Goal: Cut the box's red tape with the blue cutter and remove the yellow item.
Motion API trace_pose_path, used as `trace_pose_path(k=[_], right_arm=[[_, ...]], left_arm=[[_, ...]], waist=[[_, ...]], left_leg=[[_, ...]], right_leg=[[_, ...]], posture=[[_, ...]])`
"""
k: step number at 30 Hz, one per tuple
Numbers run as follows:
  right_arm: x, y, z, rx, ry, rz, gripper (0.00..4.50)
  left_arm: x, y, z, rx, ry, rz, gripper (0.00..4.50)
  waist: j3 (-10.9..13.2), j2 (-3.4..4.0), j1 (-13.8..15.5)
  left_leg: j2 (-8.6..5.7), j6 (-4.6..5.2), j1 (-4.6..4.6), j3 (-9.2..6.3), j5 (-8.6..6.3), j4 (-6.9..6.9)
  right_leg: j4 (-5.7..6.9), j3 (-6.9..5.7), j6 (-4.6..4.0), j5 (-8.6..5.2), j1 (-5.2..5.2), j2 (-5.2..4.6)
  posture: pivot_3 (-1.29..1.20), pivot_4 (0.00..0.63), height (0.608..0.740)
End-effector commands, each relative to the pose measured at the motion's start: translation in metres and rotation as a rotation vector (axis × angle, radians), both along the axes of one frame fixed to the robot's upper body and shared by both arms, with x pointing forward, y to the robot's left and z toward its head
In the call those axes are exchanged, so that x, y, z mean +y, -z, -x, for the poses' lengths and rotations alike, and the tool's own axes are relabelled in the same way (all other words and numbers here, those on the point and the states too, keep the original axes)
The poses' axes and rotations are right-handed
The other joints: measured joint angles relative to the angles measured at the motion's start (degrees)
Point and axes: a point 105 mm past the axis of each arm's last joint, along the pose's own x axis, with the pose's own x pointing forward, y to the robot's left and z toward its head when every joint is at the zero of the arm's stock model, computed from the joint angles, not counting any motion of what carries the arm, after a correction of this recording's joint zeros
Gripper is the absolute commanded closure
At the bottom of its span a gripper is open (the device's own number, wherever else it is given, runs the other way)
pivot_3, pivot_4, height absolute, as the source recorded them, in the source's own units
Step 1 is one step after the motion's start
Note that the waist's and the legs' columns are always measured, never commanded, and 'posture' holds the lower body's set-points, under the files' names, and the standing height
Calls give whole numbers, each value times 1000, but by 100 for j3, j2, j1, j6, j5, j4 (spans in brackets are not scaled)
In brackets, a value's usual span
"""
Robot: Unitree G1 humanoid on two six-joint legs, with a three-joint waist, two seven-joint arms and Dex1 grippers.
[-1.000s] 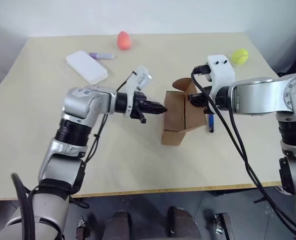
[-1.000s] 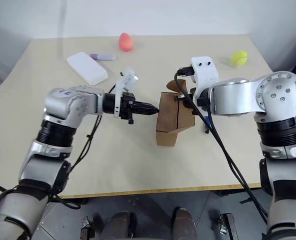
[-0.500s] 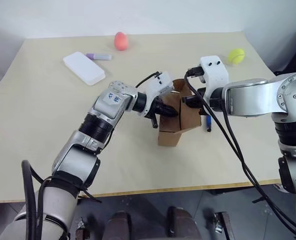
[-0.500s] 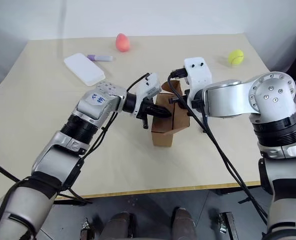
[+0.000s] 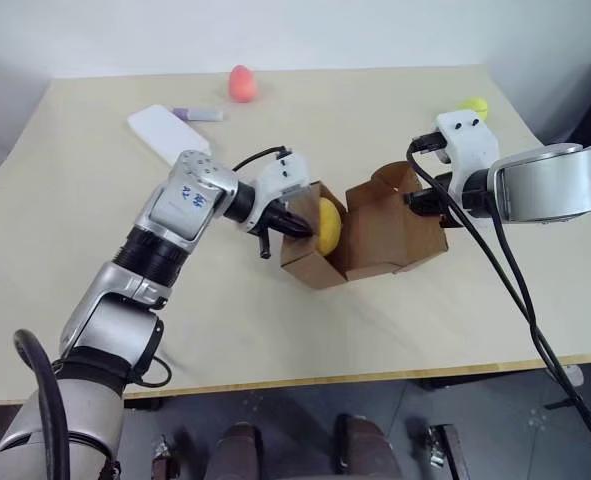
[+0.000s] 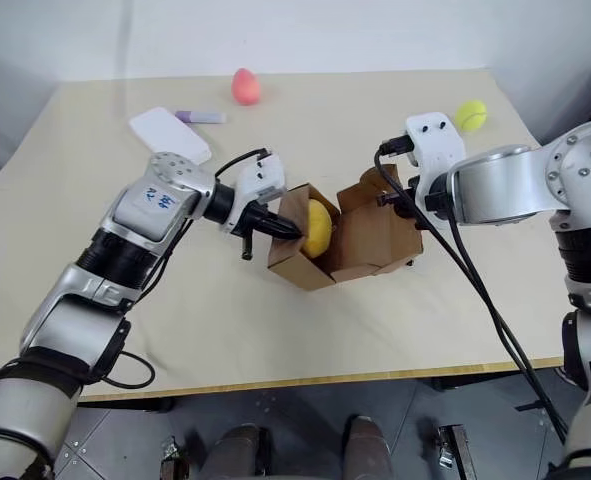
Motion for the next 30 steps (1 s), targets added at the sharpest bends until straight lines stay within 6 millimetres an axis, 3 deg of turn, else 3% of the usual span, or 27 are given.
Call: trace_pose_path(k=[1,4,5,10,14,16,19,26,30], right_arm=[[-2,12,1,31,-17,-7,4488],[0,22,1,53,-30,-15,4488],[1,30,1,72,-38,-13,4488],[7,52,2,96,-74,-25,4488],[11,52,2,24,-127,16,4488],[13,47,2,-28,-160,0,4068],[11,40,4,-84,-206,-7,3655],[-11,33,3,-155,-231,-7,3655],[-23,32,3,-172,-237,3,2549]], left_arm=[[-1,37,12,125,-25,-51,4500],[0,38,13,133,-46,-34,4500],[-1,40,13,139,-59,-20,4500],[-4,43,9,143,-94,13,4500],[-3,43,8,139,-104,25,4500],[0,42,7,143,-112,22,4500],[6,40,5,151,-135,11,4110],[18,27,-1,123,-184,22,3142],[23,24,-1,119,-196,21,1987]], waist=[[-1,3,76],[5,-2,159],[5,-1,161],[5,-1,155],[5,0,138],[5,0,136],[5,0,142],[5,0,135],[5,0,131]], left_leg=[[-1,1,-2,0,0,1],[-1,7,-41,-3,-4,32],[0,10,-92,-15,-6,71],[-1,16,-99,-13,-9,82],[-1,16,-98,-11,-9,82],[-1,16,-98,-11,-9,82],[-1,16,-97,-11,-9,82],[-2,16,-95,-9,-9,83],[-2,16,-95,-8,-9,83]], right_leg=[[-1,0,0,0,1,0],[-2,-6,2,1,-18,-1],[3,-18,3,2,-43,-1],[0,-19,14,15,-44,-2],[1,-18,13,15,-45,-2],[2,-18,13,15,-45,-2],[2,-18,13,15,-45,-2],[5,-17,13,15,-45,-2],[5,-17,13,15,-45,-2]], posture=[[0,150,740],[0,150,740],[0,150,740],[0,150,740],[0,150,740],[0,150,740],[0,150,740],[0,150,740],[0,150,740]])
